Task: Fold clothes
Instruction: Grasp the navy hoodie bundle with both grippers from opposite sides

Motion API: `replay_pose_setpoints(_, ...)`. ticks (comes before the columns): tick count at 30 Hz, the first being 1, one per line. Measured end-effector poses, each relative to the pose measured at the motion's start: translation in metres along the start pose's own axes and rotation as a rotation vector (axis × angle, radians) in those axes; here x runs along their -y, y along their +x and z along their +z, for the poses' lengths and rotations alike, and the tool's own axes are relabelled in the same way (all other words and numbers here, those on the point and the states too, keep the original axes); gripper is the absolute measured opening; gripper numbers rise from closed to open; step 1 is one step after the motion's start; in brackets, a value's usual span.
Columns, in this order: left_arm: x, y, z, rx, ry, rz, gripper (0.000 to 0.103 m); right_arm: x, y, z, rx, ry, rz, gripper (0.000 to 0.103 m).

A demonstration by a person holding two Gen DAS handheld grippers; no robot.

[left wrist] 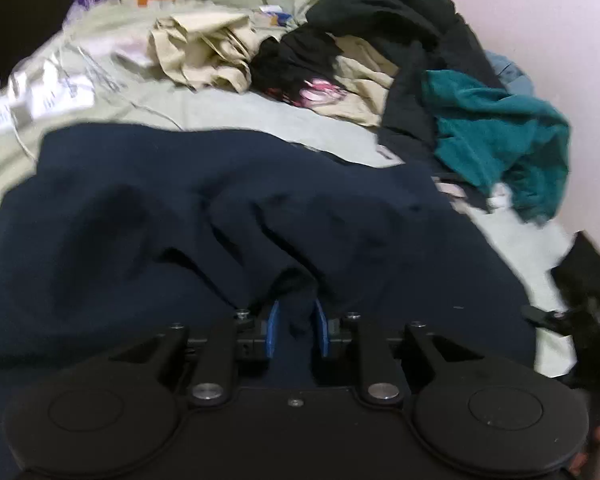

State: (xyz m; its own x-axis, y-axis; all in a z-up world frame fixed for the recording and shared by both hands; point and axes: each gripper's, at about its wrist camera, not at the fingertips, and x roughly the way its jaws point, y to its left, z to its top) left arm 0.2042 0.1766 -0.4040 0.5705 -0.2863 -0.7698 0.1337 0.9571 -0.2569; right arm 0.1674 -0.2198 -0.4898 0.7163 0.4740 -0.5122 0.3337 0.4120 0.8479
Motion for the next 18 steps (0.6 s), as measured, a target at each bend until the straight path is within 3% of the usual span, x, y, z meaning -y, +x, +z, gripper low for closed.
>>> replay_pose_setpoints(3,-0.009,0.01,-0.002,-0.007,0.0,-0.001,0.027,-0.001,0.007,0.005,-0.005,-0.015,-0.002,0.103)
replay_pose_setpoints(6,-0.016,0.003,-0.001,-0.007,-0.078,-0.008,0.028,0.001,0.007,0.006,-0.006,0.007,0.005,0.103)
replay_pose_setpoints(8,-0.023,-0.016,-0.001,0.003,-0.182,-0.023,0.03,0.002,0.003,0.004,0.001,0.022,0.002,0.103)
replay_pose_setpoints(9,-0.029,-0.025,-0.002,0.008,-0.237,-0.037,0.038,0.002,-0.002,0.001,0.009,0.037,0.001,0.103)
replay_pose_setpoints(10,-0.036,-0.035,-0.004,0.015,-0.294,-0.057,0.053,0.003,-0.008,-0.001,0.01,0.051,0.004,0.103)
replay_pose_setpoints(12,-0.054,-0.063,-0.011,0.032,-0.427,-0.105,0.06,0.005,-0.019,-0.005,-0.008,0.084,0.017,0.103)
replay_pose_setpoints(14,-0.067,-0.089,-0.018,0.048,-0.484,-0.09,0.063,0.009,-0.038,-0.013,-0.032,0.133,0.013,0.103)
replay_pose_setpoints(16,-0.076,-0.104,-0.027,0.054,-0.535,-0.055,0.089,0.009,-0.047,-0.02,-0.062,0.141,0.012,0.103)
replay_pose_setpoints(18,-0.086,-0.113,-0.039,0.044,-0.588,-0.018,0.091,0.007,-0.053,-0.026,-0.092,0.133,0.011,0.103)
